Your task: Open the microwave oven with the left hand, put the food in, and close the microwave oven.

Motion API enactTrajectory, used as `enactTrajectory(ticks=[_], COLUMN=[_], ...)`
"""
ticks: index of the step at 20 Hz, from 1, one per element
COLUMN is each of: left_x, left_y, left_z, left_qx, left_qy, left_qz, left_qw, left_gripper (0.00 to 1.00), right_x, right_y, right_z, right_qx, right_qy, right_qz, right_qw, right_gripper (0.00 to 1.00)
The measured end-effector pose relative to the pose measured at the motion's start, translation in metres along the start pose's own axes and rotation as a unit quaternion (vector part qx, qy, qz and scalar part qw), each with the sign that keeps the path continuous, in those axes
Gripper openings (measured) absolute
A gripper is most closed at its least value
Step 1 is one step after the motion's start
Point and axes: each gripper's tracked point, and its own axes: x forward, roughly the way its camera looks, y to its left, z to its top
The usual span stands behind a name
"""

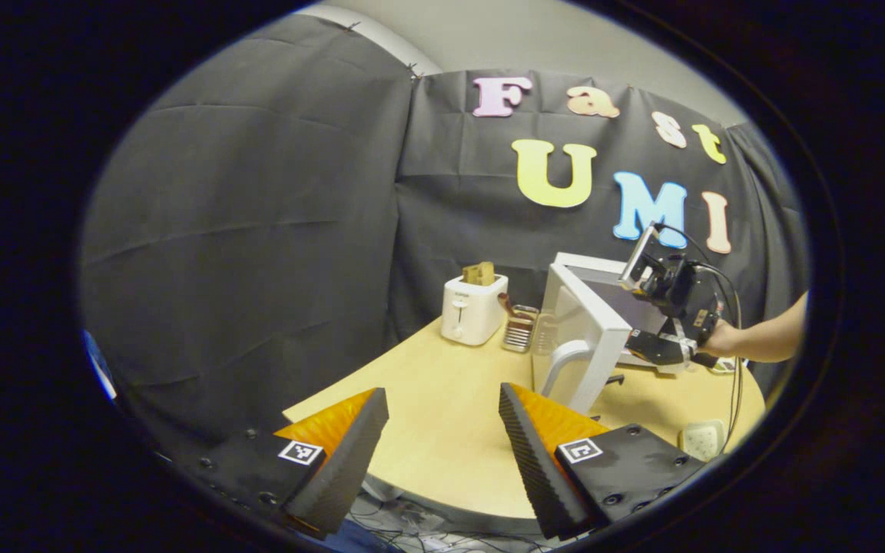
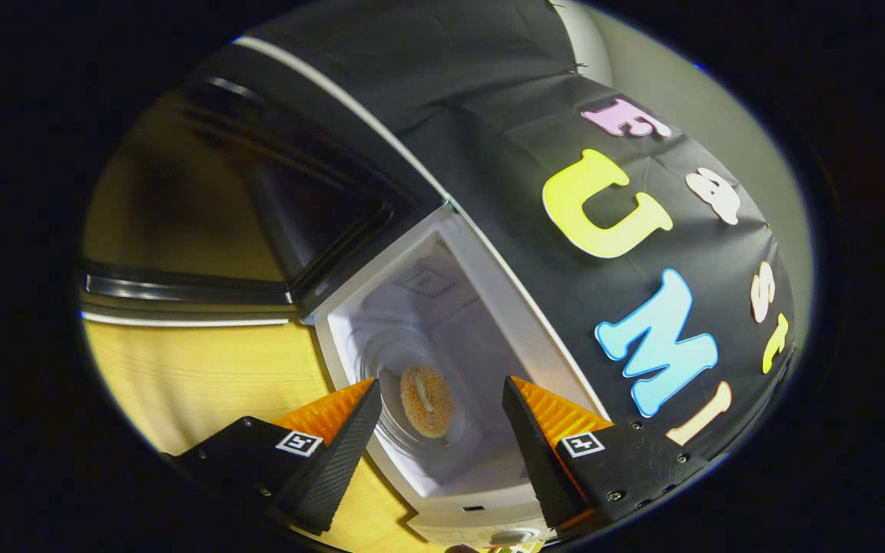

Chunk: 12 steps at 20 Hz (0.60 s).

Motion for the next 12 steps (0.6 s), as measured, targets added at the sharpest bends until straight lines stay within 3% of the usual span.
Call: enactTrajectory(ticks=[7,12], left_x=[0.063,0.104], left_y=[-0.017,-0.027], left_z=[0.011,-0.002], left_qx=[0.021,0.032], left_qy=[-0.02,-0.01], left_qz=[-0.044,-0.059], left_qw=[0.999,0.998], left_gripper=[0.93,0.93], right_x=[-0.1,-0.159], right_y=[-0.047,-0.082], right_z=[0.033,0.049], right_qx=[0.125,0.221], right_qy=[-0.026,-0.037], right_qz=[-0.047,-0.083], right_qw=[0.991,0.971], right_gripper=[0.97,0.96])
